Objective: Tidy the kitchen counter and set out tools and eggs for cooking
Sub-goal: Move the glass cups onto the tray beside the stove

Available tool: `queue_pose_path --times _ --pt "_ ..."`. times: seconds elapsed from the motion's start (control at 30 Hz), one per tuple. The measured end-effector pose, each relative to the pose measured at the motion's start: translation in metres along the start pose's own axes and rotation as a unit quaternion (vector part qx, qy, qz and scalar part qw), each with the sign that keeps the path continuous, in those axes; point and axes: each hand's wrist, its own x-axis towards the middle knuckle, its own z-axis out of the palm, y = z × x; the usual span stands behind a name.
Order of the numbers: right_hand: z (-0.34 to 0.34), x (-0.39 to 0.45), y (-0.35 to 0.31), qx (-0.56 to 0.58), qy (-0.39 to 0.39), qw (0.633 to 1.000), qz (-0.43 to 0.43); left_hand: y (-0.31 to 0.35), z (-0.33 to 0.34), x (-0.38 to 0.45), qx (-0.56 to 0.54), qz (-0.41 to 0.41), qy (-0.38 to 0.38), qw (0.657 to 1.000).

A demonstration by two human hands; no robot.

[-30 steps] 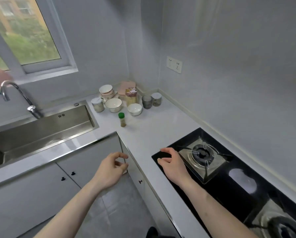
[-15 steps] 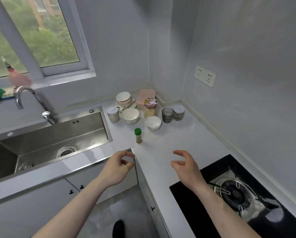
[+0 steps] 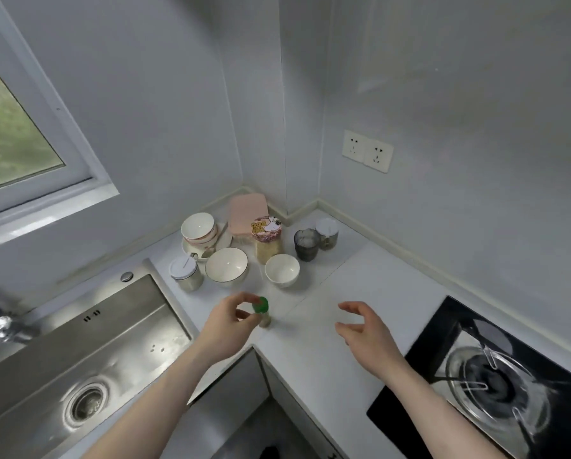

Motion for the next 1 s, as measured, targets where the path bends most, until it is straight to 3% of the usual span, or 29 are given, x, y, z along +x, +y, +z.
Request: queue_pose_path --times 0.6,0.83,1.0 --pt "-0.005 0.044 -0.004 0.007 0.054 0.998 0.033 0.001 0.002 0.105 0.043 -0.012 -0.085 0.995" --pt "-0.001 0.081 -0.014 -0.013 0.075 0.996 0.047 0.018 0.018 0.172 0.090 0.027 -0.119 0.988" --pt "0.006 0.122 -0.026 -0.022 0.099 0.993 0.057 0.020 0.041 0.238 0.206 0.099 -0.145 0.963"
